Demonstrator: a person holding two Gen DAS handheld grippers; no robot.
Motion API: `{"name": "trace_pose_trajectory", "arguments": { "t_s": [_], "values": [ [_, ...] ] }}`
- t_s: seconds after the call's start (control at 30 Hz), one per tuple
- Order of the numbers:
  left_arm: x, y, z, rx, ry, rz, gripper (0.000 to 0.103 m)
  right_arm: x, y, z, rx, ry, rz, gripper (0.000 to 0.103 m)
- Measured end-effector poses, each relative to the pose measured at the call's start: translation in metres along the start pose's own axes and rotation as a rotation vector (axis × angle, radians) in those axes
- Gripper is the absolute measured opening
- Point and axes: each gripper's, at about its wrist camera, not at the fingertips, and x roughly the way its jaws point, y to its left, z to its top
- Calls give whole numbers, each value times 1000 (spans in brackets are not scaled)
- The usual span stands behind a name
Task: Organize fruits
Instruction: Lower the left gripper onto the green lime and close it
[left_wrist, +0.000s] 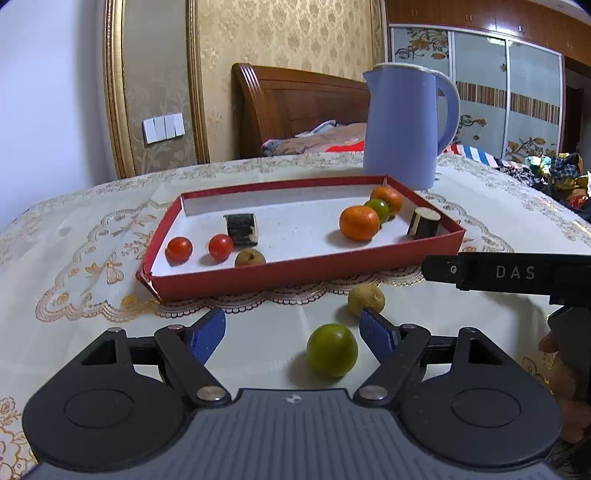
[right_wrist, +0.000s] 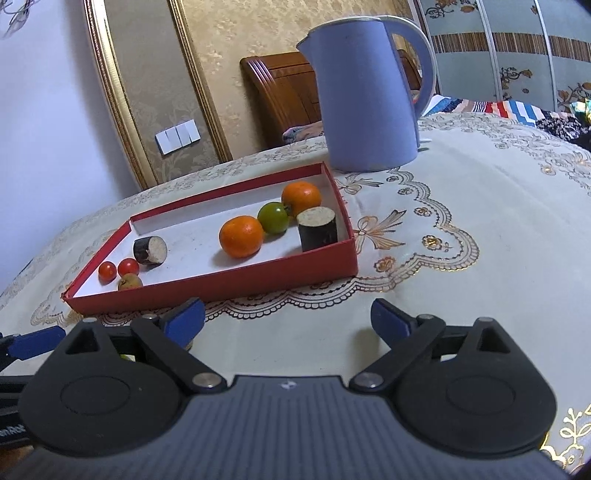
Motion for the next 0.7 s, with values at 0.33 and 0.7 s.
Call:
{"name": "trace_pose_trajectory", "arguments": {
  "t_s": [0.33,0.7],
  "values": [
    [11,-1,-7,-4,41,-28,80,1,1,0,-2,11,-3,102],
    [17,1,-8,-18,81,-26,80,1,-1,-1,5,11,0,103]
  ]
}}
